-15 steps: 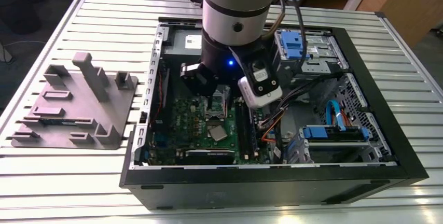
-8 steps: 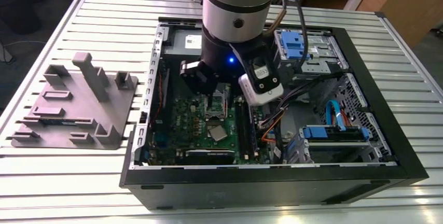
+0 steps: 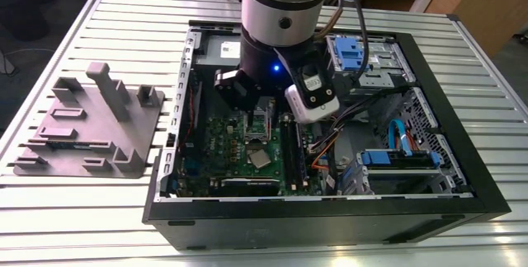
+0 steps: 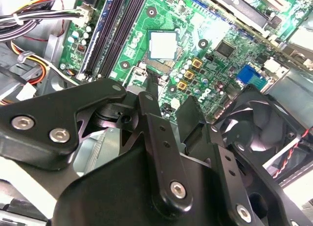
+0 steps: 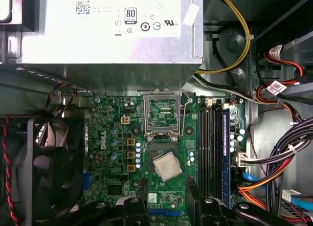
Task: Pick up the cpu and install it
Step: 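Place the cpu into insertion slot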
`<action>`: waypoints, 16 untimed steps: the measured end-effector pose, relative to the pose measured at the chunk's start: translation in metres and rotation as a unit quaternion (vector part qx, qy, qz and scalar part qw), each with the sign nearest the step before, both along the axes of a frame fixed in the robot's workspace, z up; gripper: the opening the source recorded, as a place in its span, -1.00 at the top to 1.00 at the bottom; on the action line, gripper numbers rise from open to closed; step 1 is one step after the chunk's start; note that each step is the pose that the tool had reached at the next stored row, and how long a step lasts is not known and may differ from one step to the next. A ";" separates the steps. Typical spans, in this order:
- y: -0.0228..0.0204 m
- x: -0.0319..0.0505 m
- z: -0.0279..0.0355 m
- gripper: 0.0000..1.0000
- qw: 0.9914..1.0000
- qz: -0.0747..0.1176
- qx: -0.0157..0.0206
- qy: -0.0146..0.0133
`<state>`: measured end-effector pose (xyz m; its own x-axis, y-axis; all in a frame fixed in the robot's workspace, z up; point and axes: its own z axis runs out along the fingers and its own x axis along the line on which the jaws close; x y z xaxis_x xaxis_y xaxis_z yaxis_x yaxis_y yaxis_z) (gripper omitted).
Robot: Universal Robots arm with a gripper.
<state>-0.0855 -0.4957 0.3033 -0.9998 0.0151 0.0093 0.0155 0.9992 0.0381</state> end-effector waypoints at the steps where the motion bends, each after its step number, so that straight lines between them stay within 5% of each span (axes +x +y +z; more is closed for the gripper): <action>1: 0.0000 0.0000 0.0006 0.15 1.000 0.000 0.000 0.000; 16: 0.0000 0.0000 0.0099 0.15 1.000 0.000 0.000 0.000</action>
<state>-0.0855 -0.4957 0.3132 -0.9998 0.0150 0.0093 0.0154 0.9992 0.0373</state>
